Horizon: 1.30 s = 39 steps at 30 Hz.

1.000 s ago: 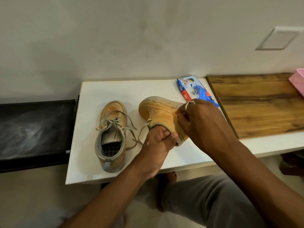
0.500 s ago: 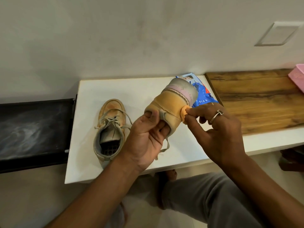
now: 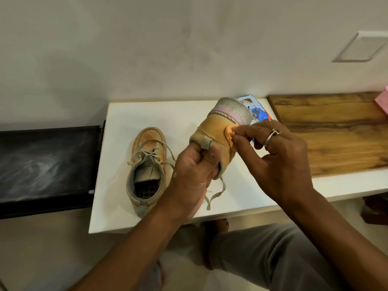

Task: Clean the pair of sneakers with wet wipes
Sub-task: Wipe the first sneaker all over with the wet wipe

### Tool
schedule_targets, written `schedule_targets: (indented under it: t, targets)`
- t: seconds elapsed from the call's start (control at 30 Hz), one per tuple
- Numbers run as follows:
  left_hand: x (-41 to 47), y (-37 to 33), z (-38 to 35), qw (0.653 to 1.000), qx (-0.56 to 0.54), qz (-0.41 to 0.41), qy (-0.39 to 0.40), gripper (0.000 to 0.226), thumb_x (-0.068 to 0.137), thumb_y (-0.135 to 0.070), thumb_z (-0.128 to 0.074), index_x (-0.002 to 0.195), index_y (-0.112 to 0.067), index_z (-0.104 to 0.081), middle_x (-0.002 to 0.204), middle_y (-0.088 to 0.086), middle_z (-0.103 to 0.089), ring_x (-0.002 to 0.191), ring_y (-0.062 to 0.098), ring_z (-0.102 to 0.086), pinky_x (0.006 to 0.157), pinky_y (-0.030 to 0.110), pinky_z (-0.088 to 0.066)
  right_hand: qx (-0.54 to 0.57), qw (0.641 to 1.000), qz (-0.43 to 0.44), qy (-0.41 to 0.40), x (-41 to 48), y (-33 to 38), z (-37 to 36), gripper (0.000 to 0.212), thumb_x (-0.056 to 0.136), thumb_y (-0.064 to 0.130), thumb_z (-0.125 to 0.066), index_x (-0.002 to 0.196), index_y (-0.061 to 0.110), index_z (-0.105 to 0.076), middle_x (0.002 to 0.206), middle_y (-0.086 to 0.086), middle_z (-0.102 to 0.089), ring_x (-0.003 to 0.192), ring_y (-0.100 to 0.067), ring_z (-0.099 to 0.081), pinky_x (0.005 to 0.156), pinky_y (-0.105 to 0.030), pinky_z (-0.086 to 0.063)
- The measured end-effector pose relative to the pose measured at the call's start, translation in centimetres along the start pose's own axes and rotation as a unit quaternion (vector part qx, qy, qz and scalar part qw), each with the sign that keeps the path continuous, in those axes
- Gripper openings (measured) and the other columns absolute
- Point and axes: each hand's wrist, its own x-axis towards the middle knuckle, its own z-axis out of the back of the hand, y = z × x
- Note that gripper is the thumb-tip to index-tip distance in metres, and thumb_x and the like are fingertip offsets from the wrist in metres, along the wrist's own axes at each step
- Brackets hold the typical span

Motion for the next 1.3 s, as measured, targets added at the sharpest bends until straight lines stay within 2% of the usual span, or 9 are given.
schedule_targets:
  t: [0.1, 0.3, 0.4, 0.6, 0.7, 0.83, 0.97, 1.1, 1.3]
  targets:
    - [-0.1, 0.5, -0.6, 0.999, 0.037, -0.012, 0.001, 0.056, 0.077, -0.055, -0.068, 0.123, -0.023, -0.060, 0.120, 0.006, -0.065, 0.116, 0.027, -0.060, 0.104, 0.051, -0.042, -0.013, 1.000, -0.011, 0.009, 1.1, 0.6, 0.2, 0.016, 0.090, 0.021, -0.071, 0.104, 0.014, -0.074, 0.088, 0.009, -0.061, 0.078, -0.001, -0.048, 0.071, -0.010, -0.043]
    - [0.1, 0.8, -0.6, 0.999, 0.011, -0.033, -0.007, 0.043, 0.086, -0.039, -0.065, 0.121, -0.014, -0.061, 0.118, 0.019, -0.064, 0.113, 0.037, -0.060, 0.099, 0.059, -0.043, -0.038, 0.992, 0.014, 0.118, 2.3, 2.1, 0.2, 0.015, 0.093, 0.027, -0.065, 0.100, 0.019, -0.074, 0.089, 0.002, -0.067, 0.078, -0.009, -0.055, 0.065, -0.025, -0.048]
    - [0.0, 0.8, -0.8, 0.999, 0.005, -0.036, 0.002, 0.045, 0.085, -0.040, -0.067, 0.124, -0.018, -0.060, 0.125, 0.013, -0.063, 0.120, 0.032, -0.057, 0.105, 0.059, -0.038, -0.064, 0.995, 0.008, 0.081, 3.3, 1.8, 0.7, 0.013, 0.092, 0.026, -0.065, 0.098, 0.019, -0.074, 0.087, 0.001, -0.069, 0.077, -0.009, -0.056, 0.066, -0.020, -0.044]
    - [0.2, 1.1, -1.0, 0.999, 0.007, -0.048, 0.002, 0.040, 0.089, -0.037, -0.063, 0.124, -0.018, -0.060, 0.122, 0.016, -0.064, 0.117, 0.035, -0.059, 0.101, 0.062, -0.040, -0.035, 0.991, 0.053, 0.117, 2.8, 1.6, 0.3, 0.008, 0.091, 0.023, -0.066, 0.085, 0.020, -0.071, 0.088, -0.003, -0.069, 0.080, -0.020, -0.062, 0.063, -0.039, -0.053]
    - [0.3, 1.2, -1.0, 0.999, 0.017, -0.046, -0.001, 0.042, 0.086, -0.041, -0.066, 0.124, -0.023, -0.061, 0.123, 0.012, -0.064, 0.118, 0.033, -0.059, 0.103, 0.061, -0.040, -0.061, 0.994, 0.032, 0.086, 3.3, 1.0, 0.6, 0.016, 0.093, 0.027, -0.063, 0.097, 0.016, -0.074, 0.088, -0.002, -0.068, 0.080, -0.016, -0.059, 0.067, -0.039, -0.052]
    - [0.4, 1.6, -0.9, 0.999, 0.016, -0.044, -0.016, 0.038, 0.084, -0.040, -0.068, 0.117, -0.020, -0.064, 0.115, 0.018, -0.066, 0.109, 0.036, -0.063, 0.098, 0.061, -0.044, -0.036, 0.986, 0.069, 0.146, 2.8, 1.7, 0.2, 0.014, 0.092, 0.025, -0.064, 0.095, 0.017, -0.075, 0.090, -0.004, -0.069, 0.082, -0.020, -0.063, 0.066, -0.039, -0.054]
    - [0.4, 1.5, -1.0, 0.998, 0.040, -0.046, -0.011, 0.035, 0.085, -0.041, -0.066, 0.118, -0.028, -0.064, 0.118, 0.010, -0.067, 0.113, 0.031, -0.062, 0.101, 0.057, -0.043, -0.062, 0.993, 0.037, 0.089, 3.7, 0.9, 0.9, 0.016, 0.093, 0.026, -0.062, 0.099, 0.017, -0.074, 0.088, -0.001, -0.068, 0.079, -0.014, -0.059, 0.067, -0.037, -0.052]
    - [0.4, 1.7, -0.9, 0.998, 0.030, -0.049, -0.018, 0.040, 0.084, -0.045, -0.067, 0.115, -0.021, -0.065, 0.113, 0.020, -0.066, 0.108, 0.040, -0.062, 0.095, 0.065, -0.044, -0.043, 0.982, 0.082, 0.162, 3.0, 1.6, 0.5, 0.018, 0.093, 0.027, -0.060, 0.095, 0.016, -0.074, 0.089, -0.003, -0.068, 0.080, -0.017, -0.061, 0.065, -0.037, -0.053]
    - [0.2, 1.5, -1.0, 0.999, 0.018, -0.050, -0.010, 0.044, 0.083, -0.044, -0.069, 0.119, -0.019, -0.064, 0.116, 0.013, -0.066, 0.110, 0.033, -0.062, 0.097, 0.057, -0.045, -0.047, 0.989, 0.063, 0.128, 3.6, 0.8, 0.9, 0.017, 0.094, 0.027, -0.061, 0.100, 0.017, -0.074, 0.091, -0.001, -0.068, 0.082, -0.015, -0.061, 0.070, -0.040, -0.053]
